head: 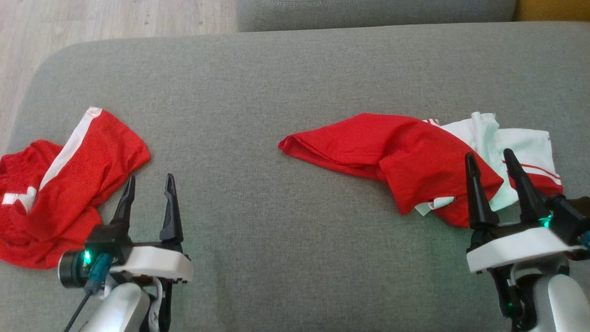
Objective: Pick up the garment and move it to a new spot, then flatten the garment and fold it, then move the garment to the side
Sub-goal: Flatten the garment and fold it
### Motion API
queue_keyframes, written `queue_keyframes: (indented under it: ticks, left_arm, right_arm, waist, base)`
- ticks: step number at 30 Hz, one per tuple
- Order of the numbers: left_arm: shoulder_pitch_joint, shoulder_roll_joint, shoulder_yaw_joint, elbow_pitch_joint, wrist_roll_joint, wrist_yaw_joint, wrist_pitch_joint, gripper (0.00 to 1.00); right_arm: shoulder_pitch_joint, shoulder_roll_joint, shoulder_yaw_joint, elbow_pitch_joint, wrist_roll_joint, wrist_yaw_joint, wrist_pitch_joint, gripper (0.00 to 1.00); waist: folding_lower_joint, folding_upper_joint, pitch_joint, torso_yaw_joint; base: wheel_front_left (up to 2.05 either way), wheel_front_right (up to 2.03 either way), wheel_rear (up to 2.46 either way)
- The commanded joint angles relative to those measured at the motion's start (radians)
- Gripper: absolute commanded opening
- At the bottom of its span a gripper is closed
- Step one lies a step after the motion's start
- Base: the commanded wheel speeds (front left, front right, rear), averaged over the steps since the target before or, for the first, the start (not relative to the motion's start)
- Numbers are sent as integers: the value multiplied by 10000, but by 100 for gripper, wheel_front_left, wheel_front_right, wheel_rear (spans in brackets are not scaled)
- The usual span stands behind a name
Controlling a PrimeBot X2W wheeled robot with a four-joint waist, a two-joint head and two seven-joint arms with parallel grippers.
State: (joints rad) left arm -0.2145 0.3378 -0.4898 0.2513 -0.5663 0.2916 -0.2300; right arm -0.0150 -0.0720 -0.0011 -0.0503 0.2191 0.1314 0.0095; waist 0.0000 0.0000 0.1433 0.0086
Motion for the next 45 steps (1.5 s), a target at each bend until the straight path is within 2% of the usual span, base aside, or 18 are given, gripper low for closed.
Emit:
queue_keyframes:
  ticks: [1, 6, 10, 16, 22, 27, 28, 29, 30, 35, 40, 45]
  left_arm:
    - [-170, 323, 322, -300, -20, 83, -34, 100]
    - [-210, 346, 309, -337, -24, 112, -25, 100]
    - [-294, 334, 285, -347, -20, 119, -24, 100]
    - [-521, 285, 282, -333, 0, 107, -59, 100]
    - [-656, 238, 288, -248, 18, 75, -116, 100]
    - [-699, 195, 286, -191, 14, 55, -151, 100]
    - [-712, 184, 281, -173, 13, 47, -157, 100]
    - [-727, 174, 278, -155, 11, 35, -163, 100]
    - [-744, 166, 277, -135, 11, 25, -169, 100]
    - [-792, 127, 297, -41, 10, -7, -204, 100]
    - [-745, 120, 342, 6, 6, 15, -228, 100]
    - [-709, 116, 355, 17, 9, 3, -247, 100]
  right_arm:
    - [-262, 2, 237, -380, 51, -7, 33, 100]
    - [-289, -69, 387, -251, 6, -7, 245, 100]
    - [-228, -348, 1278, 379, -4, -7, 717, 100]
    - [-665, -739, 2469, 1868, 38, -7, 1016, 100]
    - [-1581, -915, 2958, 3381, -102, -7, 943, 100]
    - [-2193, -931, 3284, 4726, -169, -7, 1460, 100]
    - [-2273, -888, 3331, 4944, -95, -7, 1591, 83]
    - [-2336, -880, 3384, 5176, -63, -7, 1794, 37]
    - [-2398, -866, 3448, 5332, -13, -7, 1914, 0]
    - [-2535, -830, 3682, 5256, 354, -7, 1743, 0]
    - [-2557, -744, 3960, 4280, 668, -7, 1526, 0]
    - [-2704, -636, 4608, 2679, 1099, -7, 1713, 0]
  waist:
    - [0, 0, 15, 2]
    - [0, 0, 98, 15]
    - [0, 0, 212, 60]
    - [0, 0, 493, 133]
    - [0, 0, 690, 212]
    - [0, 0, 791, 266]
    - [0, 0, 805, 284]
    - [0, 0, 818, 303]
    - [0, 0, 829, 322]
    - [0, 0, 827, 394]
    - [0, 0, 757, 345]
    - [0, 0, 659, 286]
  base:
    - [0, 0, 0]
    - [0, 0, 0]
    - [0, 0, 0]
    - [0, 0, 0]
    - [0, 0, 0]
    - [0, 0, 0]
    - [0, 0, 0]
    - [0, 0, 0]
    - [0, 0, 0]
    - [0, 0, 0]
    - [0, 0, 0]
    - [0, 0, 0]
